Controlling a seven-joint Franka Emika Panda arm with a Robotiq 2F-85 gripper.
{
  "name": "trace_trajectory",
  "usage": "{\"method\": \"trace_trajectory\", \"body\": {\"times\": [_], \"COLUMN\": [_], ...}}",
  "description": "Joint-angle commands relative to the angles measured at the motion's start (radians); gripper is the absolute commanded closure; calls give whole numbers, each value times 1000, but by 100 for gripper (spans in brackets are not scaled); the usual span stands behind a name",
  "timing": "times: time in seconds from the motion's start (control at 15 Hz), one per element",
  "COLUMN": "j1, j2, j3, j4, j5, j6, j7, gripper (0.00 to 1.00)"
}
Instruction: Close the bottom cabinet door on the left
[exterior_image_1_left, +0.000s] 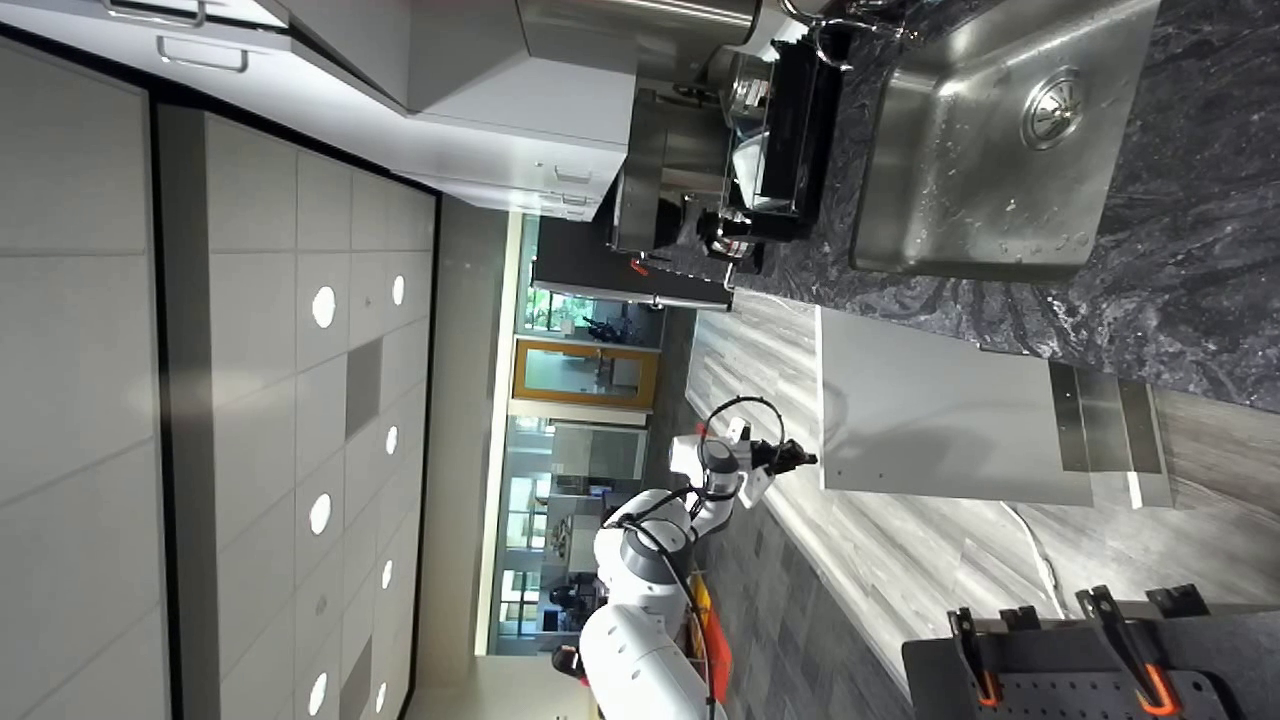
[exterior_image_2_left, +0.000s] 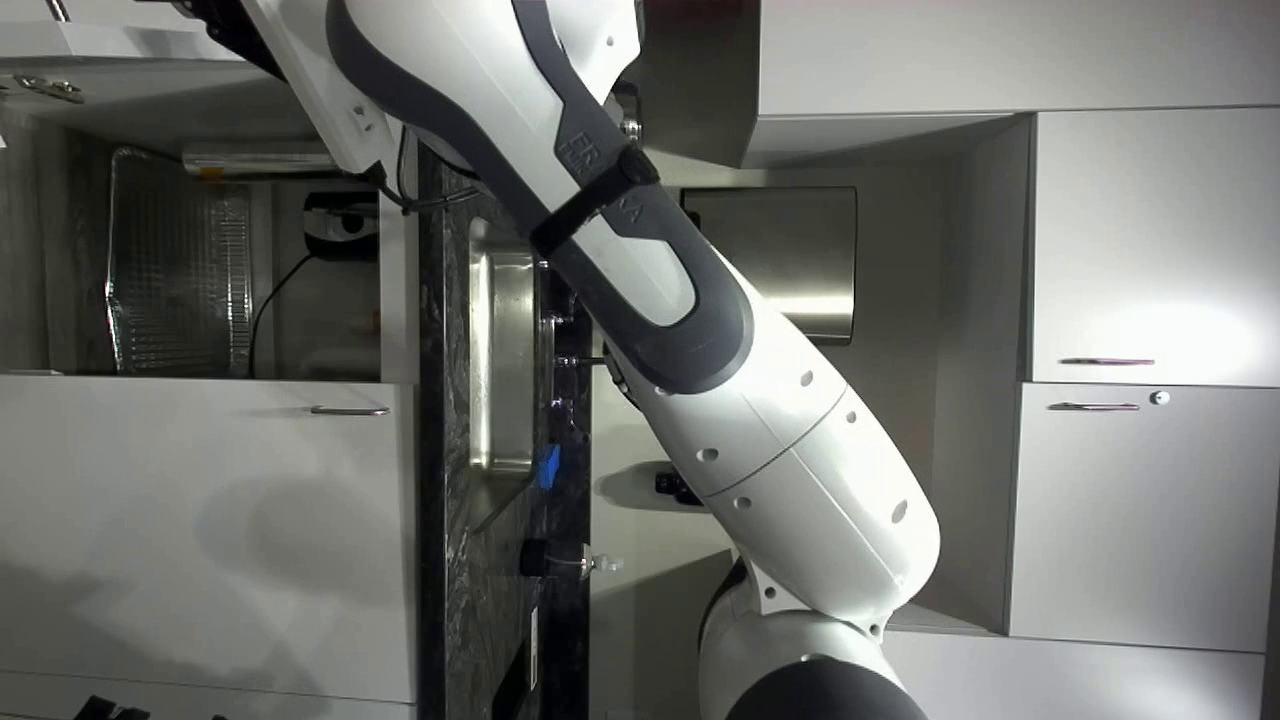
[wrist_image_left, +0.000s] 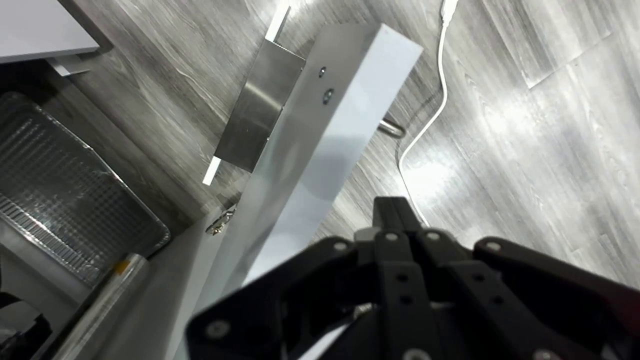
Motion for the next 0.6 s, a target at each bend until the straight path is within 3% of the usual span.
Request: {"method": "trace_trajectory", "body": {"times": [0.0, 0.53], "j1": [39, 79], "j2": [17, -6], "j3": [-55, -118], "j4": [40, -6], "j5": [-16, -15], "j6": [-75, -108], "j7": [98, 238], "gripper": [100, 100]}}
